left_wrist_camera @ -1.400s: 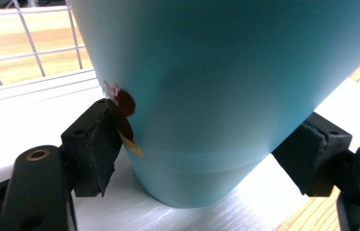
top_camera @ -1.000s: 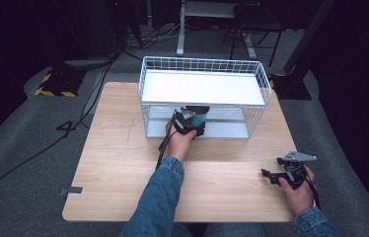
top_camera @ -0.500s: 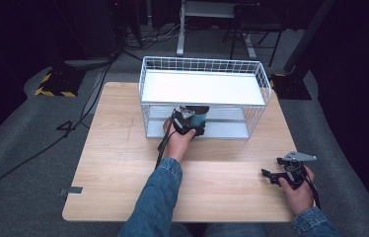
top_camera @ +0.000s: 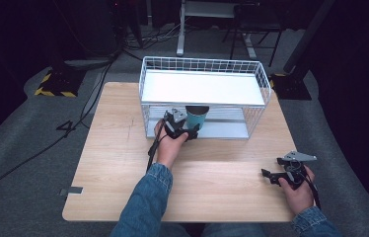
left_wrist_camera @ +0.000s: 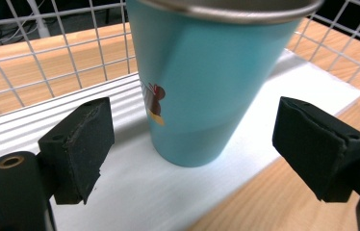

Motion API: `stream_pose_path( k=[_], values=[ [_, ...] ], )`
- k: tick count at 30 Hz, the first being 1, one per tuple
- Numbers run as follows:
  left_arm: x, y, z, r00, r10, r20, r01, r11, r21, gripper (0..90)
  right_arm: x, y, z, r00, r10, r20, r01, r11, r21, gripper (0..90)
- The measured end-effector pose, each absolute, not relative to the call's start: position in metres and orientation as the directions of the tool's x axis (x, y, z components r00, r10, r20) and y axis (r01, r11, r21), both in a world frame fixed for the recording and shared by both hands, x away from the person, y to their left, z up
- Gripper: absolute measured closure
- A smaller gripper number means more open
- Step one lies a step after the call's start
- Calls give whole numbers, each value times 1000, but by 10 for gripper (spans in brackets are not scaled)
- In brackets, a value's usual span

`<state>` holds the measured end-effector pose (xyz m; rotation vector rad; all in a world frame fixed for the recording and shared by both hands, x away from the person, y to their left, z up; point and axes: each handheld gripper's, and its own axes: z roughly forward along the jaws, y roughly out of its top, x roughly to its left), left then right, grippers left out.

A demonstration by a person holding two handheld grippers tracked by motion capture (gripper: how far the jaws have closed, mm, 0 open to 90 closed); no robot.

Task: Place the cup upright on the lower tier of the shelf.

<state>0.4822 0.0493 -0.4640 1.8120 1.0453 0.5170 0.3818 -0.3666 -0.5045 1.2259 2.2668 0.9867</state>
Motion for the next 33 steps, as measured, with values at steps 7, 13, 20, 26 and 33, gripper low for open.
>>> stream_pose_path(
  k=[7,13,20,26,33],
  values=[
    [460,57,-447,579,813,-66,402,-214,890,154,382,-367,-505,-549,836,2,570,373,732,122],
    [437,65,-431,613,789,-36,374,-250,893,155,382,-367,-504,-548,837,1,571,373,732,122],
    [411,78,-418,637,770,-15,349,-271,897,157,382,-367,-505,-549,836,2,571,373,732,122],
    [386,93,-411,644,765,-3,342,-284,896,159,382,-367,-505,-547,837,0,570,373,732,122],
    [357,113,-407,662,749,-3,343,-299,891,163,382,-367,-504,-548,837,0,571,374,731,122]
  ],
)
